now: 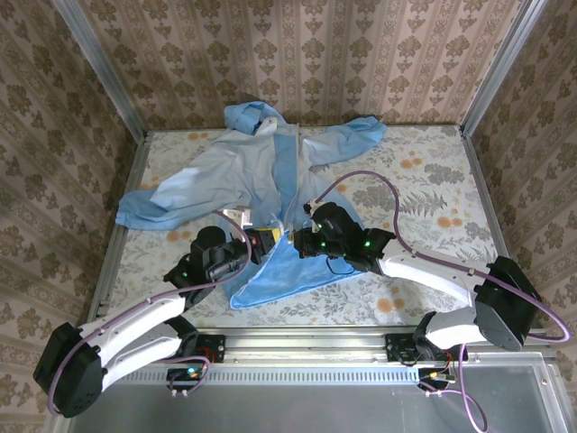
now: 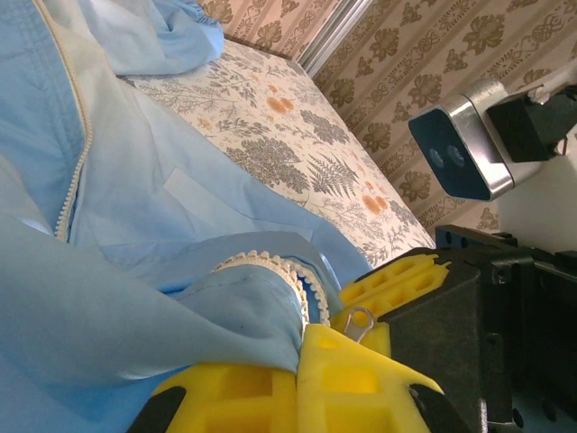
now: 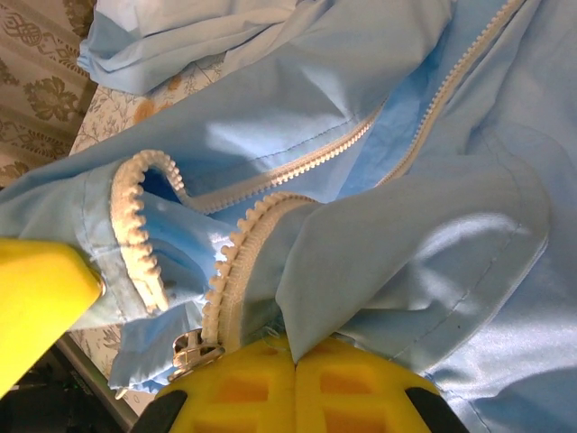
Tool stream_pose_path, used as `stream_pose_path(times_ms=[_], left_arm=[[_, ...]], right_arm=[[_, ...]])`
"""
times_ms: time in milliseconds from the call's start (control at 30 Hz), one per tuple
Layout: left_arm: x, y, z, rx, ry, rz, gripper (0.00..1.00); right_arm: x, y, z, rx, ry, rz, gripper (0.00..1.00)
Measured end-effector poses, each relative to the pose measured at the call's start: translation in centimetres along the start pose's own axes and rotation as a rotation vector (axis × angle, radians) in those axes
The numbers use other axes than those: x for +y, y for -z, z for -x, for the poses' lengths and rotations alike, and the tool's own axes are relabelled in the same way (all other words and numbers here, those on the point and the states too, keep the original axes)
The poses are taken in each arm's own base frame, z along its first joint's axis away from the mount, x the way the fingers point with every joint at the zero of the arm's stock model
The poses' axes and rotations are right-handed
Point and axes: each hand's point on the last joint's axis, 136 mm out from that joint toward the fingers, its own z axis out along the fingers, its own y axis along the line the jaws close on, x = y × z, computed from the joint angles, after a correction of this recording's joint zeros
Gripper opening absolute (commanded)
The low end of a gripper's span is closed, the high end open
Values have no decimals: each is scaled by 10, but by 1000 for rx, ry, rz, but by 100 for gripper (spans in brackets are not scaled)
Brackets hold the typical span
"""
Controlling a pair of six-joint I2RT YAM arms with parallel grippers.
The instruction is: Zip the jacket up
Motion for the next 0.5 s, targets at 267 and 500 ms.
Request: stream_pose_path(times_ms=[267,500], left_arm=[[-6,-5,-4,14,-22,-5,0],[-7,-5,-2,8,-27,-2,0]], right_arm=[[-2,-3,-2,8,-32,-9,0],[-2,-3,-2,8,-38,-8,0]])
